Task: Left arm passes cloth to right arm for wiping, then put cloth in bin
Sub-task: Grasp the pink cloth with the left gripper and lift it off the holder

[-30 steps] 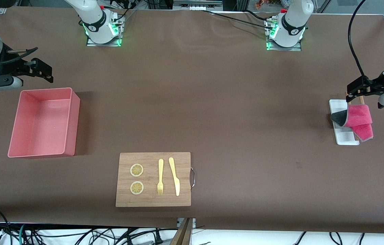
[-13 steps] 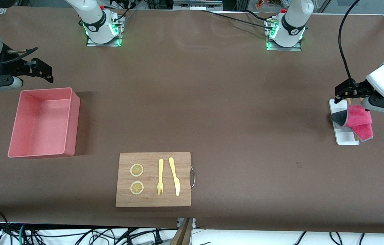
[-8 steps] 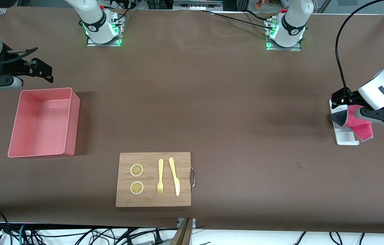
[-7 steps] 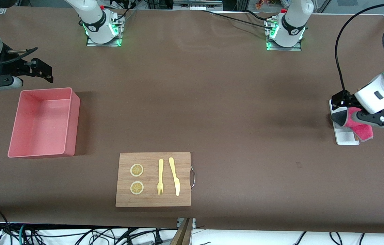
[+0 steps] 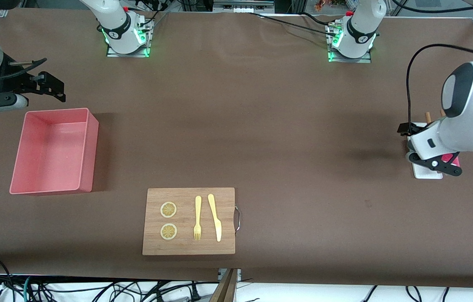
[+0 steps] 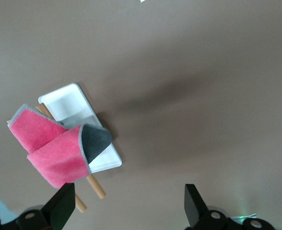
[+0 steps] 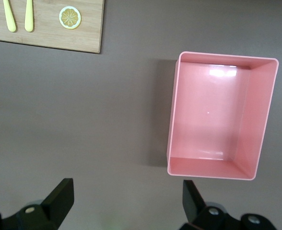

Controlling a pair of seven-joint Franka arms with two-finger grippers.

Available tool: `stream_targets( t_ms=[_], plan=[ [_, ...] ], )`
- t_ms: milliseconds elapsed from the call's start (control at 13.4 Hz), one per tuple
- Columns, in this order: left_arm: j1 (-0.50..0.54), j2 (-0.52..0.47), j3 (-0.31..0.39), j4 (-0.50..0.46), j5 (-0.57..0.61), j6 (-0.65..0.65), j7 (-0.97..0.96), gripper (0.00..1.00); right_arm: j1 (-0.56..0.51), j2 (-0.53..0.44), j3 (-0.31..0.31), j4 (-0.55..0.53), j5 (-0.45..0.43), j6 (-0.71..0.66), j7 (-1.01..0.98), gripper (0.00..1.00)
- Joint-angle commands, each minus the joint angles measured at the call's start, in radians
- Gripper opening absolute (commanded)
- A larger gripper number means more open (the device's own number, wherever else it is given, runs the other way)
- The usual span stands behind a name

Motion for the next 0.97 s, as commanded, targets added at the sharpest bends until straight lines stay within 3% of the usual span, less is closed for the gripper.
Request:
stream_targets(
  t_ms=[0,149,598,896],
  plan=[
    [0.003,0.0,0.0,-0.114,0.119,0.065,0.024,1.0,0.005,0.004,0.0,0.02,-0.014,-0.02,-0.005,1.0],
    [0.001,-0.007,0.0,-0.183,0.216,0.108,0.02,1.0,0.003,0.004,0.0,0.02,-0.014,-0.02,-0.005,1.0],
    [0.009,-0.047,0.0,-0.413,0.532,0.4,-0.123,1.0,0.003,0.004,0.0,0.02,-0.014,-0.02,-0.005,1.0],
    [0.044,-0.046,0.0,-0.514,0.731,0.565,-0.225,0.93,0.005,0.004,0.0,0.02,-0.014,-0.02,-0.005,1.0]
  ],
)
